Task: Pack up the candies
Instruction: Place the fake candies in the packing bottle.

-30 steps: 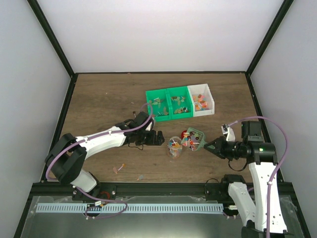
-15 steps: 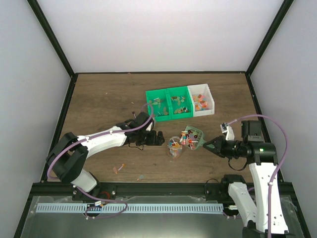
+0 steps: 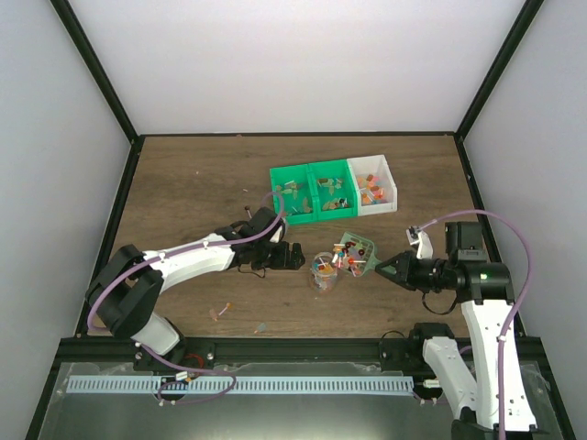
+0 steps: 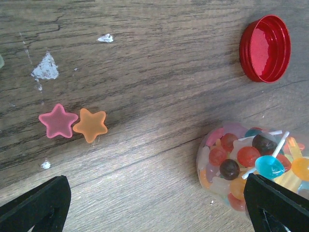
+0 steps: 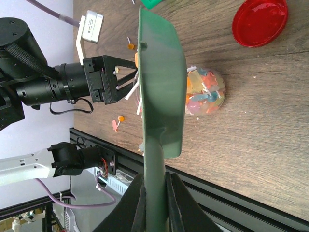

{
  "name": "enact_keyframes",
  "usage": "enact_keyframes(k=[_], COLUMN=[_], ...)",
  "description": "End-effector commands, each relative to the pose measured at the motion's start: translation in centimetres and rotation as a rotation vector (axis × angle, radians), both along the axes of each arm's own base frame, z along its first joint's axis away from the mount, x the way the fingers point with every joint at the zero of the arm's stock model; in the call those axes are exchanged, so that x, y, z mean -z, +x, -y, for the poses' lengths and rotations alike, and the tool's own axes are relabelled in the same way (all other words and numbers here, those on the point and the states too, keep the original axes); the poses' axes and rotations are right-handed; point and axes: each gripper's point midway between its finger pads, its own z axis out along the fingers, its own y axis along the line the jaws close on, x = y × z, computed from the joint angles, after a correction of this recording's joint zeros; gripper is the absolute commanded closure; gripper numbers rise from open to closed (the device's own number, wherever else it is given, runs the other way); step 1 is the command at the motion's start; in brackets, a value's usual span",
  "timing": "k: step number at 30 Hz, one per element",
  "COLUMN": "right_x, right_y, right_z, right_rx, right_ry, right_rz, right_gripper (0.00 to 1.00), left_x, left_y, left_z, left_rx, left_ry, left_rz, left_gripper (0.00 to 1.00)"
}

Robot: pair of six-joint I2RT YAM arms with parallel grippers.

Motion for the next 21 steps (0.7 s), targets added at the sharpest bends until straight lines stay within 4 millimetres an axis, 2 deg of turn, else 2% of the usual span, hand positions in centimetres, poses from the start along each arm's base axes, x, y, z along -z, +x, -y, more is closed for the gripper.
enact_keyframes(k=[1,14,21], right_x=[-0.9,0.2,1.0], right_y=[-0.2,-0.4,-1.1], right_z=[-0.2,-0.3,-0.3], right_rx=[-0.028,-0.045,-0.038], right_ry=[-0.006,-0.021,-0.018], right_rz=[0.055,0.008,-0.010], right_gripper=[0.99,0.99,0.99], left_x=[-0.3,-0.4,-0.3], left_y=[0.0,0.1,-0.1], left_z=[0.5,0.6,0.3], left_rx=[0.012,0.021,0.018], left_ry=[-0.019,-0.020,-0.013], left_rz=[0.016,0.021,0.024], left_gripper=[0.00,0.00,0.00])
